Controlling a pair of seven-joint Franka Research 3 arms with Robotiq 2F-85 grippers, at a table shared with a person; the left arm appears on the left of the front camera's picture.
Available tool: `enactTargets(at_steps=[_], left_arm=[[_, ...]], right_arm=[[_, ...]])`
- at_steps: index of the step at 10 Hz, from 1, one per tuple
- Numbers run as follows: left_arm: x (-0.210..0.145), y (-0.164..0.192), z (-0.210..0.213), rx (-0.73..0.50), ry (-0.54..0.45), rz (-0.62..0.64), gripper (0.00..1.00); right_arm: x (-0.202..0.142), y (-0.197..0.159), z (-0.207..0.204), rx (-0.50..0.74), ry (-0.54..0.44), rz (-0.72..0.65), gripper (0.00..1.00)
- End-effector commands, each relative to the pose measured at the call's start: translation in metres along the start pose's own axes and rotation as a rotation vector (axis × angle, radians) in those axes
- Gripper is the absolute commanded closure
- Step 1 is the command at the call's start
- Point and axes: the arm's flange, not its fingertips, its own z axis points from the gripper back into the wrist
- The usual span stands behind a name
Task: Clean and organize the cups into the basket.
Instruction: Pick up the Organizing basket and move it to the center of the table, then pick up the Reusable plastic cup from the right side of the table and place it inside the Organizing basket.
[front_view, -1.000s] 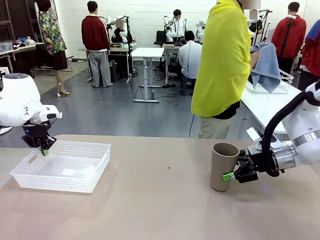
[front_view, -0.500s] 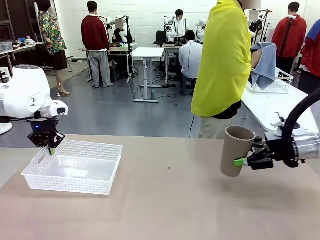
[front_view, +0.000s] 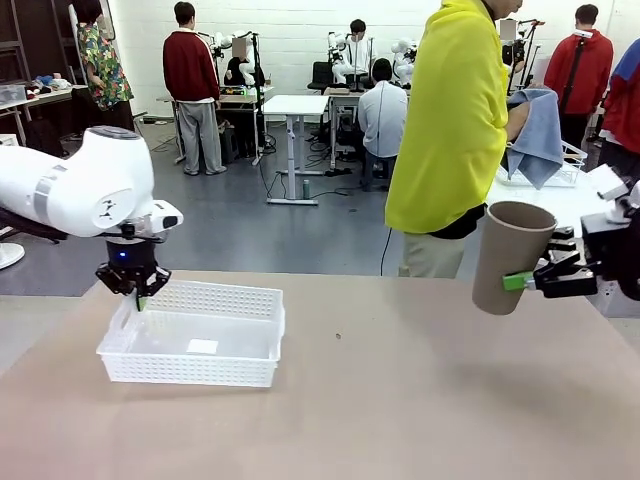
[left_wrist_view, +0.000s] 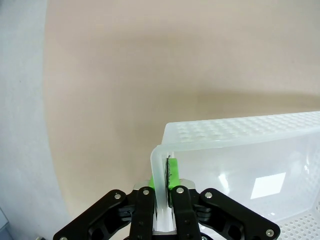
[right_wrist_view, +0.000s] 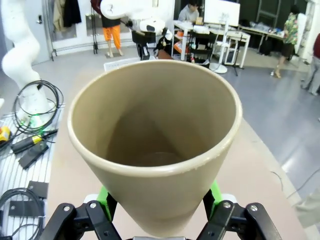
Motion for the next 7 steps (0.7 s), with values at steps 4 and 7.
enactTargets(at_steps=[4, 7], left_arm=[[-0.011, -0.076, 0.033, 0.036, -0.040, -0.054, 1.00], [-0.016, -0.119, 0.056, 0.030, -0.045, -0.061, 1.00]], right_arm=[[0.052, 0.020, 0.031, -0.039, 0.033, -0.049, 1.00], [0.040, 0.016, 0.022, -0.027, 0.030, -0.012, 1.00]])
